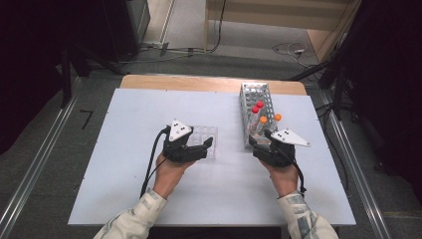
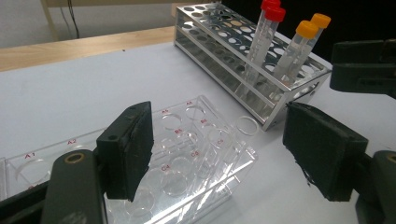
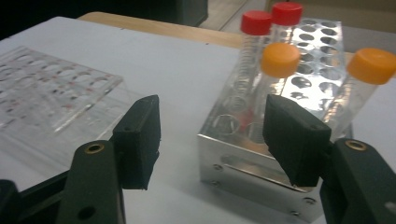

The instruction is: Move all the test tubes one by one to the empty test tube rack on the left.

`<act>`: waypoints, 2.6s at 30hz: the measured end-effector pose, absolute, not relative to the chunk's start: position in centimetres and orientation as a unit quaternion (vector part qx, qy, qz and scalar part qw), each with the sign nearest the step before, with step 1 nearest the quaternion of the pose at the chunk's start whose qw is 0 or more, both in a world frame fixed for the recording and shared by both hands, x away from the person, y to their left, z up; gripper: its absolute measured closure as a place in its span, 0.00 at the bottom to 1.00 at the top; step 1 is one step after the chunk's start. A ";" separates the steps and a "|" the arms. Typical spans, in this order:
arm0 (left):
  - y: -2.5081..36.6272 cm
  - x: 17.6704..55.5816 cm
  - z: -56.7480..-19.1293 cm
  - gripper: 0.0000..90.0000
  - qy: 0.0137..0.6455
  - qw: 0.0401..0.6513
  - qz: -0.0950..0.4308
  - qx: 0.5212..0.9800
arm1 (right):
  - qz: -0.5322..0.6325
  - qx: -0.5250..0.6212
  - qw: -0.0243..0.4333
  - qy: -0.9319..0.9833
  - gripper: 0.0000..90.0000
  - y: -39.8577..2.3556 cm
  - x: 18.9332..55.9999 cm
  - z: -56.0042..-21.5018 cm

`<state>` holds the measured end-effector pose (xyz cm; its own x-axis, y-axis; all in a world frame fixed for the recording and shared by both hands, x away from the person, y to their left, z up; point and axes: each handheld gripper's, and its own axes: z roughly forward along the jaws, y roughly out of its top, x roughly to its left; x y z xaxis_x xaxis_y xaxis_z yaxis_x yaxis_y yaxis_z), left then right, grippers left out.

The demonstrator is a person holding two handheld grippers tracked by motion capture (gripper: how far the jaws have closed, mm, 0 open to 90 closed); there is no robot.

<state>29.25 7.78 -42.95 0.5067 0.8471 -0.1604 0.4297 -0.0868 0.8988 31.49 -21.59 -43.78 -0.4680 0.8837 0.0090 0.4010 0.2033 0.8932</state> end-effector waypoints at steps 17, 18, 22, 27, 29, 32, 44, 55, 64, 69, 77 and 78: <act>7.5 29.2 -43.1 0.28 0.449 0.499 0.209 0.711 | 0.435 0.465 0.304 0.709 0.61 -22.1 34.9 -45.4; 7.5 29.2 -43.1 0.28 0.449 0.499 0.209 0.711 | 0.434 0.464 0.305 0.710 0.62 -22.1 35.0 -45.4; 7.5 29.2 -43.1 0.28 0.448 0.499 0.210 0.712 | 0.432 0.464 0.310 0.709 0.65 -21.9 35.4 -45.7; 7.5 29.2 -43.2 0.28 0.447 0.497 0.211 0.713 | 0.435 0.471 0.307 0.703 0.71 -22.1 35.8 -46.0; 7.5 29.2 -43.2 0.28 0.447 0.497 0.211 0.713 | 0.435 0.467 0.311 0.704 0.74 -22.0 35.9 -46.0; 7.5 29.2 -43.2 0.28 0.447 0.496 0.211 0.713 | 0.436 0.467 0.309 0.705 0.78 -22.0 36.0 -46.1; 7.5 29.2 -43.2 0.28 0.449 0.498 0.210 0.712 | 0.451 0.460 0.317 0.696 0.80 -22.1 35.6 -44.7; 7.7 29.1 -43.0 0.28 0.450 0.501 0.213 0.708 | 0.480 0.442 0.334 0.681 0.80 -22.7 34.1 -41.4; 8.0 28.9 -42.7 0.28 0.451 0.508 0.212 0.703 | 0.480 0.420 0.309 0.706 0.80 -22.4 33.0 -40.5; 8.1 28.8 -42.5 0.28 0.450 0.512 0.210 0.701 | 0.478 0.402 0.292 0.724 0.80 -21.8 32.1 -40.5; 8.1 28.6 -42.3 0.29 0.447 0.516 0.208 0.700 | 0.483 0.375 0.260 0.747 0.80 -20.8 30.6 -40.8; 8.0 28.5 -42.2 0.29 0.446 0.517 0.207 0.700 | 0.485 0.371 0.254 0.750 0.80 -20.7 30.5 -40.9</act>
